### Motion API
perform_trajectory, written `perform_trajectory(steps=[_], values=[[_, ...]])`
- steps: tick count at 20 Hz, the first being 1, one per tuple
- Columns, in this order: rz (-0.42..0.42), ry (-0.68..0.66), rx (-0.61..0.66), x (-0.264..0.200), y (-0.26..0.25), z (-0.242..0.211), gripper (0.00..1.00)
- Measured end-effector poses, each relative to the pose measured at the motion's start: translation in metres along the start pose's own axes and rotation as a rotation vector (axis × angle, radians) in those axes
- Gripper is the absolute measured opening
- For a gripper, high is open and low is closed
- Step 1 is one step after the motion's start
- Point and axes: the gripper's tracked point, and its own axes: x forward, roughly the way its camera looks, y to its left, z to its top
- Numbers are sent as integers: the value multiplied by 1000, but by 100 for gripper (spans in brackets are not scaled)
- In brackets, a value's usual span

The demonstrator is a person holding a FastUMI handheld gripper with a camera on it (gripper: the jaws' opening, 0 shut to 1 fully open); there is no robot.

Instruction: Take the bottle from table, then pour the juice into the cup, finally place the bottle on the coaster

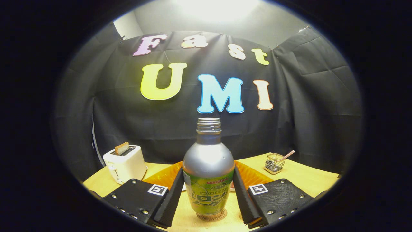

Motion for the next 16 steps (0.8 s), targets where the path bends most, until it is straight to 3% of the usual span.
perform_trajectory(steps=[16], values=[[-14,44,-31,35,-6,-76,78]])
